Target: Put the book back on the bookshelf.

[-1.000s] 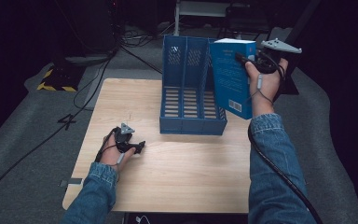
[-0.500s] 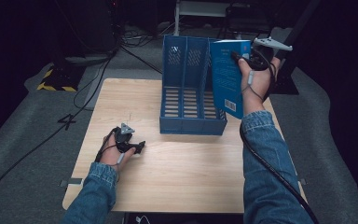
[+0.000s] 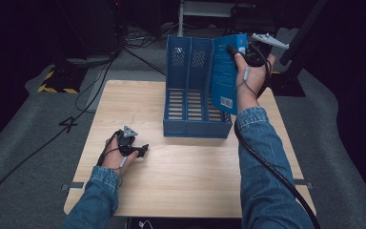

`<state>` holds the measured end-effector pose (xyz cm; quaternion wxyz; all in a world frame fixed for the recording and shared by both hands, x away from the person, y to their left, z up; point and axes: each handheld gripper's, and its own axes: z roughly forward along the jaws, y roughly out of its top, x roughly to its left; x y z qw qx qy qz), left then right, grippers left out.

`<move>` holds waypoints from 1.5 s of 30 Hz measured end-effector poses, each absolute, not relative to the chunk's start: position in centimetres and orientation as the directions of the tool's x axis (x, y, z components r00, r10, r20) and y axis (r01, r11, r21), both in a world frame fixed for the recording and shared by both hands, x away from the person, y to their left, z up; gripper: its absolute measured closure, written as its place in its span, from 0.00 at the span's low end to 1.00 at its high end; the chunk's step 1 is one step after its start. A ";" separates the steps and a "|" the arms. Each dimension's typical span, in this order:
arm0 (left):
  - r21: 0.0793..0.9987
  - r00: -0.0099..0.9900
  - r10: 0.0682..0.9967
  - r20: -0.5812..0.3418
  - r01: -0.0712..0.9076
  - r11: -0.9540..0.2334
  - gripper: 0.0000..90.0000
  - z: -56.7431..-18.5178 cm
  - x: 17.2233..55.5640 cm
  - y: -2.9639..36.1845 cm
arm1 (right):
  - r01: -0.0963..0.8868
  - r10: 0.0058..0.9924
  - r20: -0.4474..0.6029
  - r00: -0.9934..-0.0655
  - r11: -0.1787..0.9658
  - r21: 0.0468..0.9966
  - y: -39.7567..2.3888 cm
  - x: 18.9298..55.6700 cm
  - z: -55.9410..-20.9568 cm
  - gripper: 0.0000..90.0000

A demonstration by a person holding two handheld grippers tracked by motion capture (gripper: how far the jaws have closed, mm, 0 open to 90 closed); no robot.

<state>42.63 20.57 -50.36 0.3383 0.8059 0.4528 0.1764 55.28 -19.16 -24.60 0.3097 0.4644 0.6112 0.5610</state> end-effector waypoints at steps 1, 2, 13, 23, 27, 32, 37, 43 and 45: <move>0.705 0.528 0.849 -0.021 0.610 -0.362 0.28 -50.4 42.6 20.6 | 0.219 0.915 0.145 -0.377 -0.064 0.974 -19.1 55.4 -24.7 0.68; 0.705 0.528 0.849 -0.023 0.611 -0.361 0.28 -50.4 42.6 20.6 | 0.219 0.915 0.145 -0.377 -0.064 0.974 -19.1 55.4 -24.7 0.68; 0.706 0.522 0.852 -0.028 0.614 -0.352 0.28 -50.4 42.6 20.5 | 0.204 0.910 0.149 -0.386 -0.073 0.976 -17.6 56.9 -27.8 0.68; 0.702 0.523 0.852 -0.028 0.616 -0.356 0.28 -50.4 42.7 20.5 | 0.313 0.923 0.099 -0.372 0.024 0.950 -17.6 58.0 -30.7 0.68; 0.702 0.523 0.852 -0.030 0.617 -0.354 0.28 -50.4 42.7 20.5 | 0.293 0.924 0.088 -0.372 0.026 0.956 -17.4 58.2 -31.6 0.67; 0.704 0.521 0.853 -0.027 0.616 -0.353 0.28 -50.4 42.7 20.5 | 0.315 0.927 0.075 -0.367 0.048 0.948 -17.3 58.1 -31.1 0.67; 0.702 0.523 0.852 -0.026 0.616 -0.357 0.28 -50.4 42.7 20.6 | 0.263 0.931 0.073 -0.357 0.025 0.964 -17.3 57.1 -31.0 0.68; 0.702 0.523 0.852 -0.023 0.615 -0.359 0.28 -50.4 42.7 20.5 | 0.148 0.924 0.106 -0.367 -0.054 0.988 -18.1 55.5 -29.9 0.68; 0.703 0.522 0.853 -0.024 0.615 -0.357 0.28 -50.4 42.7 20.5 | 0.115 0.925 0.085 -0.371 -0.046 0.992 -18.0 55.4 -29.6 0.68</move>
